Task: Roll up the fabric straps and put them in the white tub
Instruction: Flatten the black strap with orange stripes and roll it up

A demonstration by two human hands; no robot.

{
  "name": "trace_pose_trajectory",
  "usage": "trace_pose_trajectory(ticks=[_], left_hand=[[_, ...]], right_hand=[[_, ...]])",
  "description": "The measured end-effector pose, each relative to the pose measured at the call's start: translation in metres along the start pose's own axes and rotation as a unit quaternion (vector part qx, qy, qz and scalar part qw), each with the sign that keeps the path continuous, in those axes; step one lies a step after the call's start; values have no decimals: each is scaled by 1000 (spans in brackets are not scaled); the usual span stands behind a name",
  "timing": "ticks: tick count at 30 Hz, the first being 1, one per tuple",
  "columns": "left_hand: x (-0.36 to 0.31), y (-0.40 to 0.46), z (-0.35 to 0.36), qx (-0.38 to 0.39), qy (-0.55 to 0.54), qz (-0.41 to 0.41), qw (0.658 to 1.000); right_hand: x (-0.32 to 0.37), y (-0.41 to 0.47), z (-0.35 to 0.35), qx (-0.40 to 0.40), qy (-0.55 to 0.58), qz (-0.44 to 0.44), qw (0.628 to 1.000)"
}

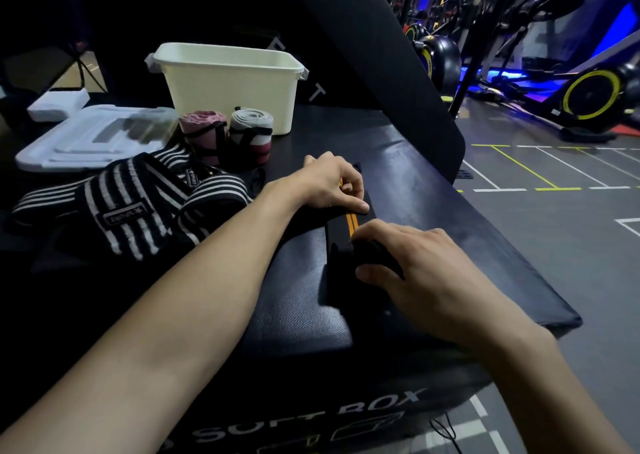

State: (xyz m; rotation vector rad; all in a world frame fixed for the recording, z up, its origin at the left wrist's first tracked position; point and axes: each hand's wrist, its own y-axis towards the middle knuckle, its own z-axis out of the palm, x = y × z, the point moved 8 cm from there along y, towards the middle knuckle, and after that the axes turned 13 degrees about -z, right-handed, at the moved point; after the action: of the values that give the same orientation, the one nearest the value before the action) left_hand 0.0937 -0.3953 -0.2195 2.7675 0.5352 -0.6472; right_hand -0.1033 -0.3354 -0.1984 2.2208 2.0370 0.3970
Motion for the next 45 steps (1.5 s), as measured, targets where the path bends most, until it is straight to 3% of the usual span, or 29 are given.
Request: trace_pose_trajectory(ticks=[7, 21, 28, 37, 45], left_hand=[[2, 0, 0, -3, 2, 2, 1000], [5, 2, 2, -6, 6, -8, 1000], [5, 3, 2, -8, 5, -9, 1000], [4, 2, 2, 2, 2, -9, 1000], [-3, -6, 8, 91, -14, -22, 996]], right_hand=[[-7, 13, 14, -23, -29, 4, 999], [-9, 11, 11, -161, -41, 20, 986], [-14, 6, 24, -55, -14, 1, 998], [-15, 7, 15, -70, -47, -31, 996], [-8, -1, 2, -12, -8, -37, 999]])
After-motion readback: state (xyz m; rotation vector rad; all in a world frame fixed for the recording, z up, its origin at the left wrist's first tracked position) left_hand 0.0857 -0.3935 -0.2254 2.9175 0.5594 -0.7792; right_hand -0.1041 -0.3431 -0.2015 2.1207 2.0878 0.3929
